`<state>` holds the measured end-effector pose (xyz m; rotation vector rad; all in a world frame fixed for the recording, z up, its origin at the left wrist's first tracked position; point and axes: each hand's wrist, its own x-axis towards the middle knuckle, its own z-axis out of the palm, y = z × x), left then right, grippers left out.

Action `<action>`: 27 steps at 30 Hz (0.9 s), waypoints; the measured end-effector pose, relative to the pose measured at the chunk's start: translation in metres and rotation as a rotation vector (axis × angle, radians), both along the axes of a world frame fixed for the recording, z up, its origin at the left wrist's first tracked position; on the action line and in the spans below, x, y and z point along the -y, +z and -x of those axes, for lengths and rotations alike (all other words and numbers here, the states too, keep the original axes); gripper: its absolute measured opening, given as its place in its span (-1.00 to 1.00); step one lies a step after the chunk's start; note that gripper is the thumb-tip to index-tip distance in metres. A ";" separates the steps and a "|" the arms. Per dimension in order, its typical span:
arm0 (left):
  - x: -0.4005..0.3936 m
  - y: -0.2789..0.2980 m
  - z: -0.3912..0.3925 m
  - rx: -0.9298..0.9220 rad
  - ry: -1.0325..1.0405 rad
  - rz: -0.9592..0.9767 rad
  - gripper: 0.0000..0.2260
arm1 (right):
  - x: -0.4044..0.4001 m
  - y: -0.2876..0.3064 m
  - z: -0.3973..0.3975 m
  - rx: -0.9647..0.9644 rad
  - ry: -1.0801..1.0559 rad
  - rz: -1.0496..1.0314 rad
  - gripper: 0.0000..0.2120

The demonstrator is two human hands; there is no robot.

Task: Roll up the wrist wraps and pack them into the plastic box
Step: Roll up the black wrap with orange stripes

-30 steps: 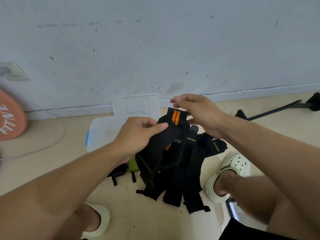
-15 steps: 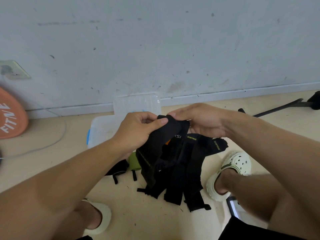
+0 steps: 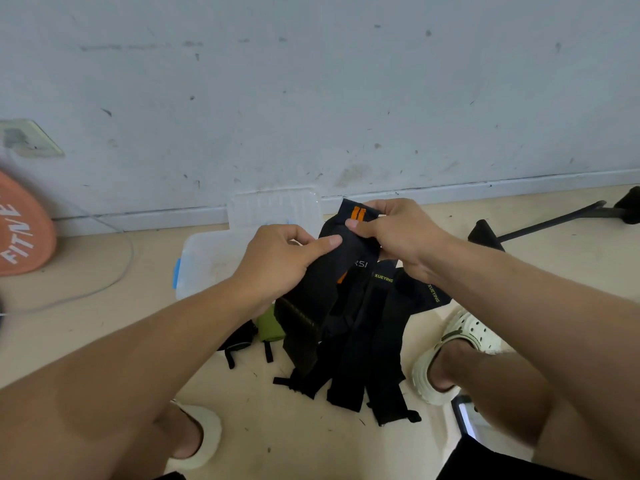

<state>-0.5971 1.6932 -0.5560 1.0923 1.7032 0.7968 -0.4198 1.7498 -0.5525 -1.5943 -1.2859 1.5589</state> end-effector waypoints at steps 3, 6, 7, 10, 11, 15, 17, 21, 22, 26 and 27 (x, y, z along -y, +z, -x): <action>0.007 0.002 -0.006 -0.095 -0.057 0.036 -0.63 | -0.015 -0.005 -0.008 0.313 -0.170 -0.289 -0.96; 0.023 -0.001 -0.011 -0.054 -0.136 0.027 -0.70 | -0.029 0.003 -0.027 0.333 -0.176 -0.254 -0.86; 0.026 0.001 -0.011 -0.017 -0.124 0.006 -0.70 | -0.029 0.006 -0.031 0.377 -0.101 -0.258 -0.76; 0.023 0.007 -0.005 0.068 -0.037 -0.033 -0.73 | -0.015 0.008 -0.021 0.454 0.091 -0.416 -0.69; 0.020 0.009 -0.003 0.083 -0.016 -0.038 -0.74 | -0.011 0.008 -0.015 0.433 0.122 -0.474 -0.73; 0.015 0.007 -0.002 0.080 -0.011 -0.084 -0.82 | -0.002 0.017 -0.005 0.301 0.224 -0.427 -0.67; 0.014 0.006 -0.004 0.066 -0.018 -0.114 -0.84 | 0.004 0.024 -0.002 0.189 0.202 -0.326 -0.64; 0.013 0.005 -0.005 0.034 -0.007 -0.167 -0.85 | 0.012 0.033 0.004 0.006 0.179 -0.128 -0.65; 0.013 0.005 -0.004 0.032 -0.001 -0.176 -0.85 | 0.013 0.032 0.003 -0.006 0.186 -0.119 -0.62; 0.013 0.002 0.000 0.053 0.015 -0.220 -0.85 | 0.017 0.022 0.004 0.028 0.205 -0.217 -0.79; 0.012 0.002 0.000 0.051 0.048 -0.245 -0.85 | 0.018 0.022 0.004 0.009 0.202 -0.225 -0.82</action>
